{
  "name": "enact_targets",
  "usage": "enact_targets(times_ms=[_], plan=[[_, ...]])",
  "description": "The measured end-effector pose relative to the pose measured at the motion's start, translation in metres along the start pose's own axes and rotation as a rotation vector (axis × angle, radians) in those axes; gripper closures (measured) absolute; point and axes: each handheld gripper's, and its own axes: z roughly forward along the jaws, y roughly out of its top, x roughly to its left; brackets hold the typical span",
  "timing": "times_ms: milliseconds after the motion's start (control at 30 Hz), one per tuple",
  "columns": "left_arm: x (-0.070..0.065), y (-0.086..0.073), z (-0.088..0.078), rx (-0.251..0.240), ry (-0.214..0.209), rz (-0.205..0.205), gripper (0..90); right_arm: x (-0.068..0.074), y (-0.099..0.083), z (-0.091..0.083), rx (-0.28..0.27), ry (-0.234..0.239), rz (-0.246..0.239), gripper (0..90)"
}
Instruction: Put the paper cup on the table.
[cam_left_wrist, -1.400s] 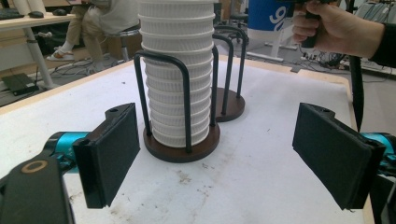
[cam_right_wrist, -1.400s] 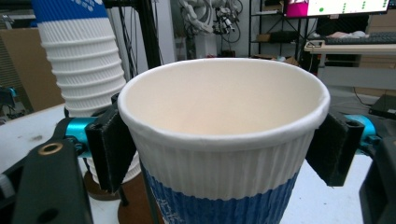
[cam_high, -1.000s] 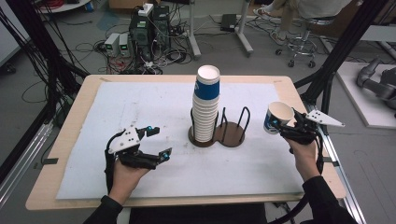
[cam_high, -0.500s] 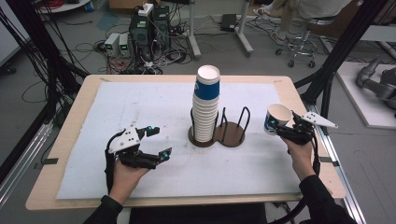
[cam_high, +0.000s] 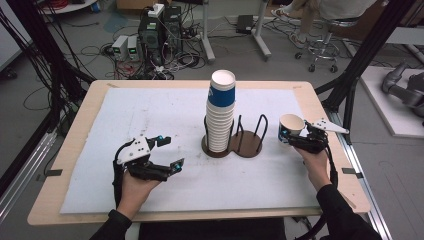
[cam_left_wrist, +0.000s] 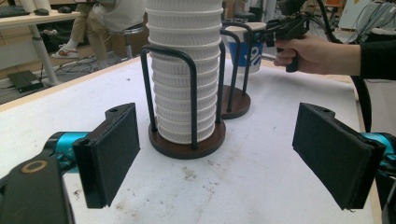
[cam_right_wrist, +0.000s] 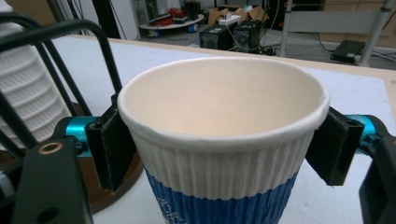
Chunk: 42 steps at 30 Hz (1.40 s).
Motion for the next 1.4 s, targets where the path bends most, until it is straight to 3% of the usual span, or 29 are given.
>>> enact_targets(times_ms=[400, 900, 1133, 1400], plan=[[0.000, -0.001, 0.001, 0.006, -0.003, 0.001, 14.7, -0.005, -0.006, 0.010, 0.043, -0.022, -0.010, 20.8], [-0.001, 0.001, 0.007, 0.009, -0.019, 0.004, 14.7, 0.000, -0.004, 0.001, 0.119, -0.047, -0.017, 18.9], [-0.001, 0.002, 0.010, 0.011, -0.025, 0.007, 14.7, 0.000, -0.005, -0.001, 0.162, -0.030, -0.009, 17.7], [-0.001, 0.002, 0.011, 0.010, -0.031, 0.004, 14.7, 0.005, -0.006, 0.002, 0.193, -0.065, -0.034, 13.8]])
